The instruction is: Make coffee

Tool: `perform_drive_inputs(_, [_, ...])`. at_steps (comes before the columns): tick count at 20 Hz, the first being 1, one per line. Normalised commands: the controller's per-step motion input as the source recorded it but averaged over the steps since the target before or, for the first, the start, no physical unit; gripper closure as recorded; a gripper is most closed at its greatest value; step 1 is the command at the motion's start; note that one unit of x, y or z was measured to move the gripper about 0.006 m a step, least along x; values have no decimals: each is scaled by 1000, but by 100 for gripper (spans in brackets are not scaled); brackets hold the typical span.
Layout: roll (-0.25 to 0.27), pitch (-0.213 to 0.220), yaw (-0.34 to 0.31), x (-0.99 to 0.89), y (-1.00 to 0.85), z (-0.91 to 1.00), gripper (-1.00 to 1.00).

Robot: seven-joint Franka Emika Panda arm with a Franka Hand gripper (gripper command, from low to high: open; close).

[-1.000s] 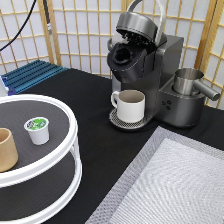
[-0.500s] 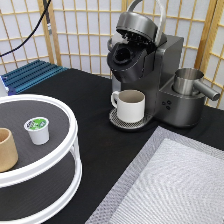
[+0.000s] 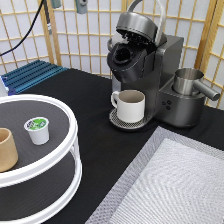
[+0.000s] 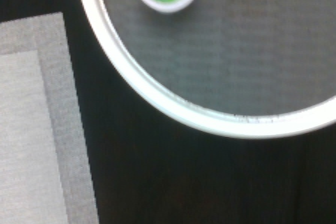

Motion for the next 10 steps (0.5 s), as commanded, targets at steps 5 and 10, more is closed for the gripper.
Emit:
perform_drive_inputs(5, [-49, -14, 160, 126, -590, -4, -100])
perform_drive_inputs(10, [-64, 19, 116, 261, -394, -13, -100])
